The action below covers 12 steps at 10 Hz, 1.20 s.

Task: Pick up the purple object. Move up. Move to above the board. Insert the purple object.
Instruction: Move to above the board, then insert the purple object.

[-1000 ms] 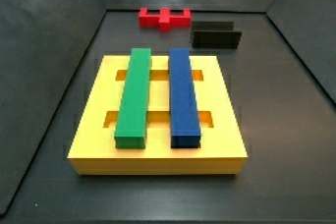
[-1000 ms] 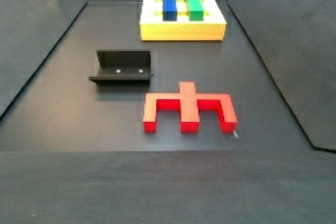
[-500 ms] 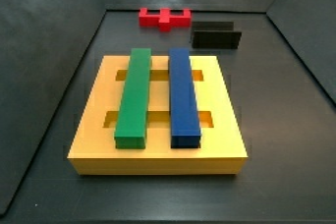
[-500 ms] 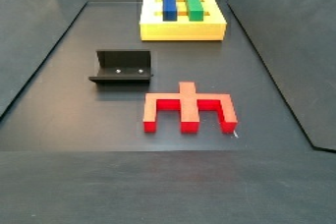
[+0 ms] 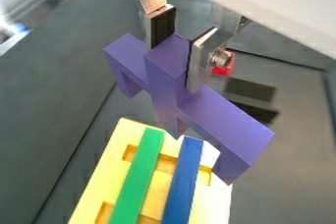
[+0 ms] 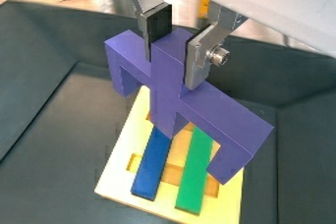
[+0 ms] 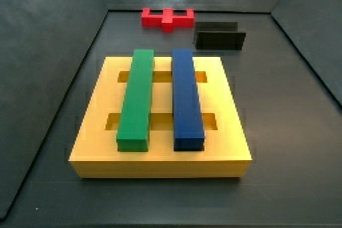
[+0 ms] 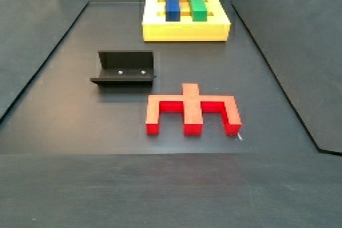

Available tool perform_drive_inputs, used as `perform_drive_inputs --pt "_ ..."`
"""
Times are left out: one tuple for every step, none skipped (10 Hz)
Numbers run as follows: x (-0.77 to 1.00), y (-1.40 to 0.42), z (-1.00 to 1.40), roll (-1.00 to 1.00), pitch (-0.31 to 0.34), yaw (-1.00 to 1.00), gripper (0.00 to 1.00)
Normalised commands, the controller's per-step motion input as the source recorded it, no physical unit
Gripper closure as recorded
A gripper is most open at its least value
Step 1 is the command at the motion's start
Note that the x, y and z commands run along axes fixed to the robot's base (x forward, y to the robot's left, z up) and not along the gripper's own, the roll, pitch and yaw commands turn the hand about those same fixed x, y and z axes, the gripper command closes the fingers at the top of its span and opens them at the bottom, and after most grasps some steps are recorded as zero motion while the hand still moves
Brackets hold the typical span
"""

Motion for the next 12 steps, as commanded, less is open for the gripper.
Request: perform_drive_inputs --pt "0.06 -0.08 0.03 0.03 0.157 1.00 1.00" --pt "0.07 -0.06 0.03 0.04 0.185 1.00 1.00" --pt "0.07 -0.05 0.03 0.05 0.237 1.00 1.00" --pt "0.08 -0.04 0.03 0.06 0.240 0.84 1.00" --pt "0.08 -0.04 0.03 0.05 0.201 0.50 1.00" --pt "0.07 -0.03 0.03 0.05 0.181 0.36 1.00" --pt "0.01 -0.42 -0.54 0.00 -0.156 0.00 1.00" --pt "0.04 -0.66 -0.73 0.04 -0.209 0.01 1.00" --pt "0.06 -0.69 -0.73 0.04 -0.246 0.03 1.00" --pt "0.12 -0.69 -0.67 0.03 -0.276 0.04 1.00" --pt "0.21 -0.64 -0.64 0.06 -0.286 0.07 1.00" --pt "0.19 -0.47 -0.66 0.19 -0.211 0.00 1.00"
